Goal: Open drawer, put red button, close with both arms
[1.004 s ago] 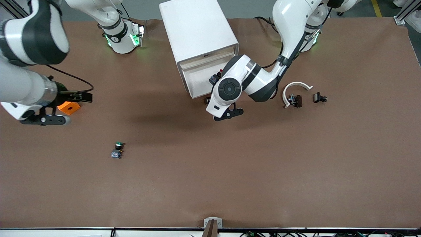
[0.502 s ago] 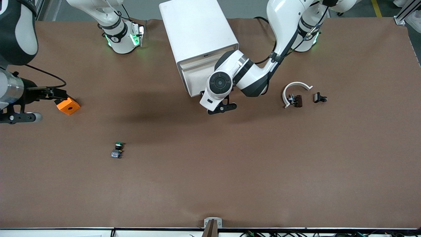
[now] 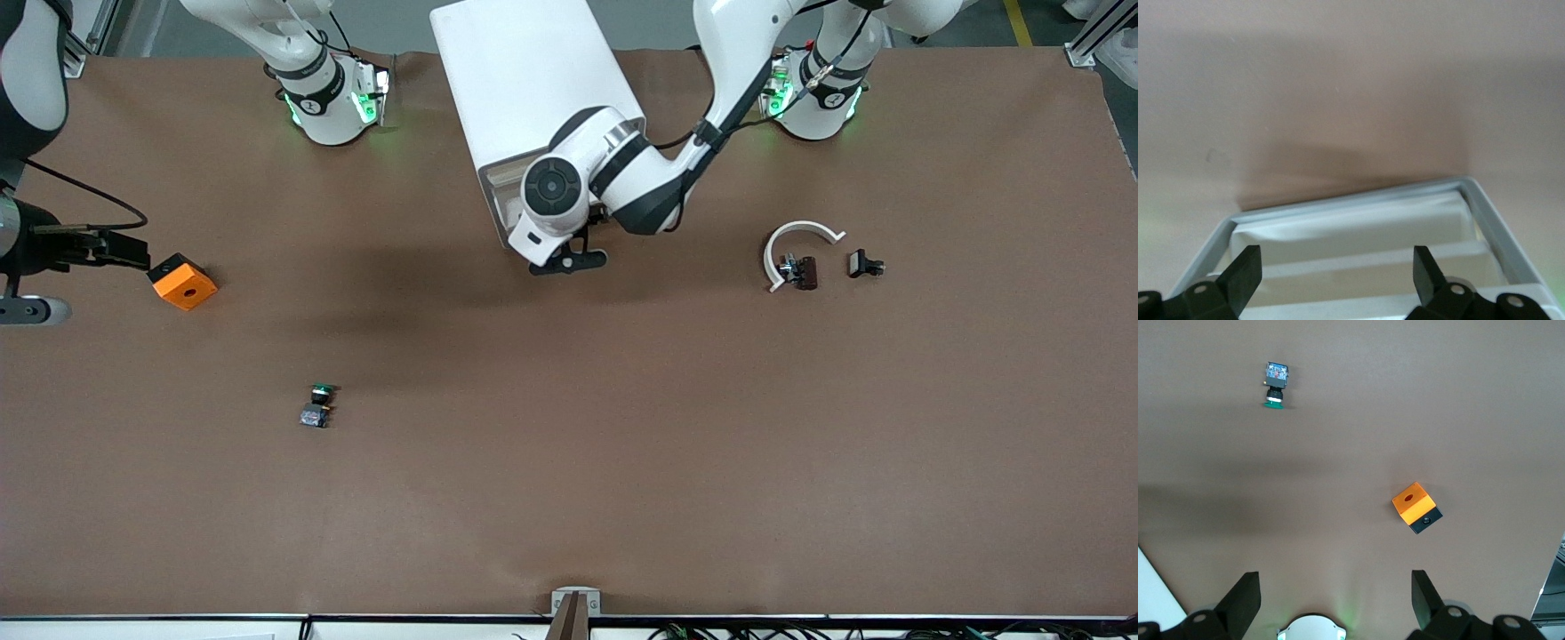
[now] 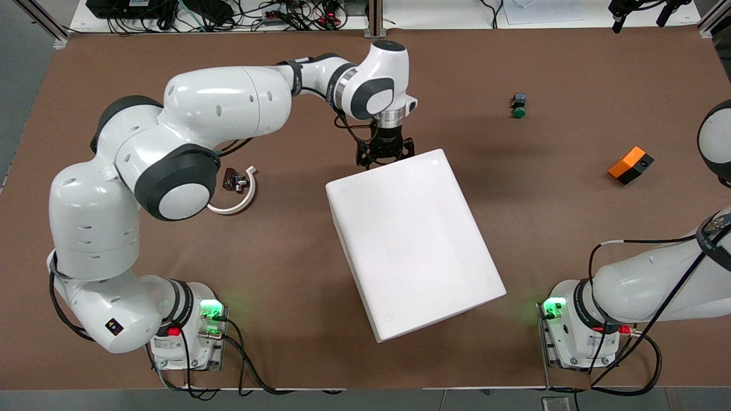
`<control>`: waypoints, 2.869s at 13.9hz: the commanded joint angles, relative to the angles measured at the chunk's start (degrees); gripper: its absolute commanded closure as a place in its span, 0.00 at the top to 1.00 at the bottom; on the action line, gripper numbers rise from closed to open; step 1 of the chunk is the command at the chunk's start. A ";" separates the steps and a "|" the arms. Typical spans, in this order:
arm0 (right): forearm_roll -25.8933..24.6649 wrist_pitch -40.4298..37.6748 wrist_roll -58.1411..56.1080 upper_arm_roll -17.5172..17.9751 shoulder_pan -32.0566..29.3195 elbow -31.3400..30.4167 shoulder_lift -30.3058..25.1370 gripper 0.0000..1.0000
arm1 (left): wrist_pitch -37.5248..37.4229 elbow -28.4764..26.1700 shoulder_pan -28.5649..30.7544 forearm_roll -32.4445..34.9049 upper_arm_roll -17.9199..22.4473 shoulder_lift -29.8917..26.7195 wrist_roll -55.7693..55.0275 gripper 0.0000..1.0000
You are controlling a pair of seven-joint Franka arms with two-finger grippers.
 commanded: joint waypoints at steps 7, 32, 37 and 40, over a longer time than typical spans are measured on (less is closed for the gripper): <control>3.69 -4.04 0.38 1.42 -3.61 4.13 -3.58 1.00 | 0.85 -1.42 -4.25 0.97 0.01 -0.59 0.44 1.00; 5.70 2.55 -0.67 -1.13 -1.58 -7.73 -16.49 1.00 | 0.33 -0.72 29.66 1.05 0.36 -8.50 3.14 1.00; 5.70 3.25 -0.50 -1.31 -1.84 -8.17 -16.67 1.00 | -5.98 -0.81 31.61 11.06 0.98 -10.86 15.97 1.00; 6.32 5.61 -0.50 -1.31 -3.07 -12.37 -19.47 1.00 | -9.68 -1.07 35.29 11.25 0.98 -15.07 24.94 1.00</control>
